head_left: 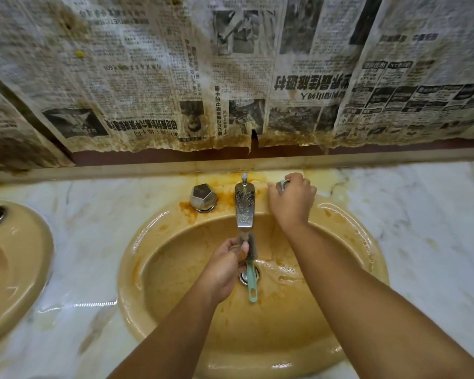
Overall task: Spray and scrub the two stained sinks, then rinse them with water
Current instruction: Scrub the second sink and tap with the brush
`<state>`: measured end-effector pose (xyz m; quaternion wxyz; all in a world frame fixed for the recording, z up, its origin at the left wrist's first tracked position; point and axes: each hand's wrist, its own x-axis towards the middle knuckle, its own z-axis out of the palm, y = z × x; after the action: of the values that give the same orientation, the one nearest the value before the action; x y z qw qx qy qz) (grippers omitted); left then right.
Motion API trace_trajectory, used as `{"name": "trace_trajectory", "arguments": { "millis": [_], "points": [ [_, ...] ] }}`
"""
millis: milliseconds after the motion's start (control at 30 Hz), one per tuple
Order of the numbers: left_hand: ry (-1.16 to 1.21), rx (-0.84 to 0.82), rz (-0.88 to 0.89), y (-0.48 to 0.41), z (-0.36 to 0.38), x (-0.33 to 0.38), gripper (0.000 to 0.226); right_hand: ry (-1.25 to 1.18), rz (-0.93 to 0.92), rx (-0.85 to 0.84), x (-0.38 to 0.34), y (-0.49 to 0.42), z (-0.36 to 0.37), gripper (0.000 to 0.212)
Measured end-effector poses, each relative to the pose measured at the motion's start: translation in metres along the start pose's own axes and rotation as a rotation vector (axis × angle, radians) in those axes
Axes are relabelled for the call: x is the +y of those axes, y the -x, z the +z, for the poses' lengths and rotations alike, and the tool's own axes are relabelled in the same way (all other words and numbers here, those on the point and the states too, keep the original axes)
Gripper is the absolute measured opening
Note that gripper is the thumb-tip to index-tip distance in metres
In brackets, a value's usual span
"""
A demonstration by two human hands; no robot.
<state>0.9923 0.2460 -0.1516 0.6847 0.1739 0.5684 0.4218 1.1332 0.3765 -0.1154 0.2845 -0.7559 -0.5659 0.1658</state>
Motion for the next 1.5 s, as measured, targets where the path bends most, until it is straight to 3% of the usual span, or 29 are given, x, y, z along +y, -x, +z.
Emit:
{"name": "trace_trajectory", "arguments": {
  "millis": [167,333,433,533,667,767,933,1033,1133,1333,1400,1500],
  "points": [
    [0.041,-0.004,-0.006,0.0,-0.002,-0.004,0.018,-0.113,-0.328,-0.246,0.026,-0.017,-0.015,0.033],
    [0.048,-0.02,0.022,0.009,-0.002,-0.004,0.024,0.02,-0.648,-0.344,0.038,-0.034,-0.023,0.031],
    [0.082,-0.02,0.042,0.018,0.001,0.001,0.024,0.11,-0.538,-0.233,0.036,-0.015,-0.02,0.048],
    [0.106,-0.004,0.064,0.027,0.007,0.008,0.024,0.135,-0.57,-0.132,0.031,0.042,-0.018,0.055],
    [0.124,0.037,0.074,0.036,0.013,0.012,0.024,-0.336,-0.423,-0.468,0.023,0.131,-0.01,0.035],
    [0.162,0.023,0.086,0.043,0.015,0.013,0.022,-0.494,-0.211,-0.517,0.018,0.145,0.001,0.015],
    [0.181,-0.004,0.046,0.046,0.012,0.009,0.033,-0.449,-0.066,-0.354,0.01,0.133,0.015,0.021],
    [0.152,-0.011,0.04,0.046,0.005,0.002,0.03,-0.35,0.005,-0.286,0.0,0.126,0.021,0.037],
    [0.17,-0.01,0.05,0.048,-0.001,-0.001,0.031,-0.334,0.165,-0.34,-0.009,0.12,0.029,0.049],
    [0.086,0.033,0.106,0.039,-0.002,0.002,0.027,-0.627,0.459,-0.668,-0.015,0.112,0.021,0.028],
    [0.064,0.072,0.111,0.035,-0.001,0.004,0.026,-0.695,0.394,-0.748,-0.007,0.119,0.009,0.03],
    [0.092,0.124,0.129,0.031,0.003,0.009,0.025,-0.669,0.154,-0.729,0.015,0.132,-0.004,0.029]
  ]
}}
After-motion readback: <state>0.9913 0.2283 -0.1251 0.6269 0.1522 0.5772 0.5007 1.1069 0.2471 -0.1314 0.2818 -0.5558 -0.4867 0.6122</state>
